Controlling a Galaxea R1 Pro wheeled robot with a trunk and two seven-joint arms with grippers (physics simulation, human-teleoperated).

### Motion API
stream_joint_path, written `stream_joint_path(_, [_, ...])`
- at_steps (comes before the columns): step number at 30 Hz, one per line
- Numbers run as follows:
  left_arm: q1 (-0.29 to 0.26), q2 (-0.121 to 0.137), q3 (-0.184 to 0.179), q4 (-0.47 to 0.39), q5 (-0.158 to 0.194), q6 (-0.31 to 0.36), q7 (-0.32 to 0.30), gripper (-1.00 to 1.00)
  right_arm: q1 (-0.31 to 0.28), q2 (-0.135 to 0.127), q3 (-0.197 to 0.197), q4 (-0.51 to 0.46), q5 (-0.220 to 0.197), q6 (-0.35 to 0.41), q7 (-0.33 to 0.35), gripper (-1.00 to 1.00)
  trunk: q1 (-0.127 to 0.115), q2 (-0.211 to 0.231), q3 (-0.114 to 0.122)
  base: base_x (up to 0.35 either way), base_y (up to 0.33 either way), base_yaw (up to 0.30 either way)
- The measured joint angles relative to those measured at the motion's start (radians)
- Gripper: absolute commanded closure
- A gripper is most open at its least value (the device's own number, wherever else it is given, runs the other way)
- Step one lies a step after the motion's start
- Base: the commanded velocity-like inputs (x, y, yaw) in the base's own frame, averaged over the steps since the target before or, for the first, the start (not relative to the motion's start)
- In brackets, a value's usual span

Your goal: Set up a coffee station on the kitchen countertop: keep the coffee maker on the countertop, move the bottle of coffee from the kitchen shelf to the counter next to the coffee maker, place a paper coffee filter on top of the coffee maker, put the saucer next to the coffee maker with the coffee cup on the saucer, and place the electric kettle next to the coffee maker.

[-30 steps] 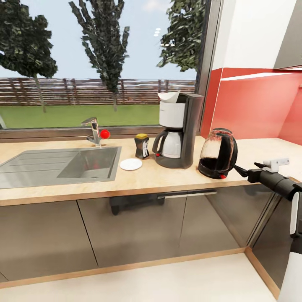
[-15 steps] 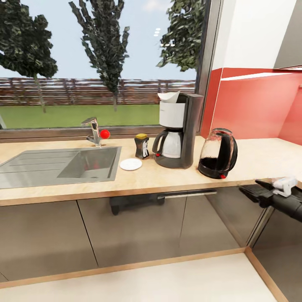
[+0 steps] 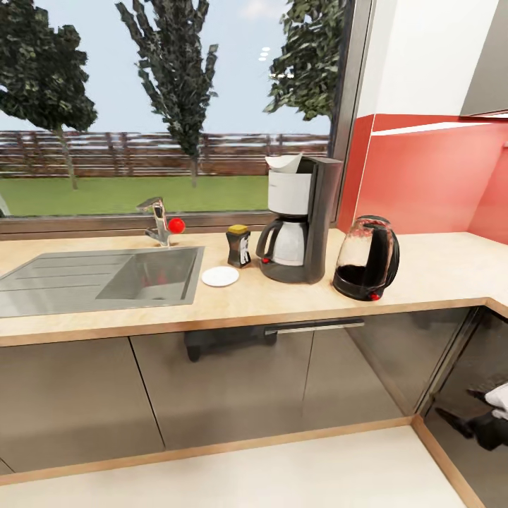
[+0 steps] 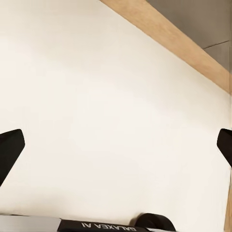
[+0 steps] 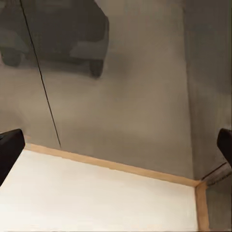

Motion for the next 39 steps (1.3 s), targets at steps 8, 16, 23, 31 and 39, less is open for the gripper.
stream_joint_path(8, [0.0,-0.011,0.008,0.007,0.001,0.001,-0.005,-1.0,0.14,-0.005,-0.036,0.514,0.13,-0.316,-0.051,-1.0,0.0,0.0,0.0,0.0,0.0,0.0])
stream_joint_path(16, [0.0,-0.011,0.008,0.009,0.001,0.002,0.0,-1.0,0.148,-0.008,-0.028,0.964,0.282,-0.57,-0.326,-1.0,0.0,0.0,0.0,0.0,0.0,0.0])
stream_joint_path(23, [0.0,-0.011,0.008,0.009,0.001,0.009,0.002,-1.0,0.149,-0.008,-0.027,1.101,0.32,-0.613,-0.442,-1.0,0.0,0.0,0.0,0.0,0.0,0.0])
stream_joint_path(31, [0.0,-0.011,0.008,0.009,0.001,0.013,0.002,-1.0,0.149,-0.008,-0.028,1.116,0.321,-0.615,-0.468,-1.0,0.0,0.0,0.0,0.0,0.0,0.0])
stream_joint_path(39, [0.0,-0.011,0.008,0.009,0.001,0.013,0.003,-1.0,0.149,-0.008,-0.027,1.117,0.321,-0.616,-0.47,-1.0,0.0,0.0,0.0,0.0,0.0,0.0])
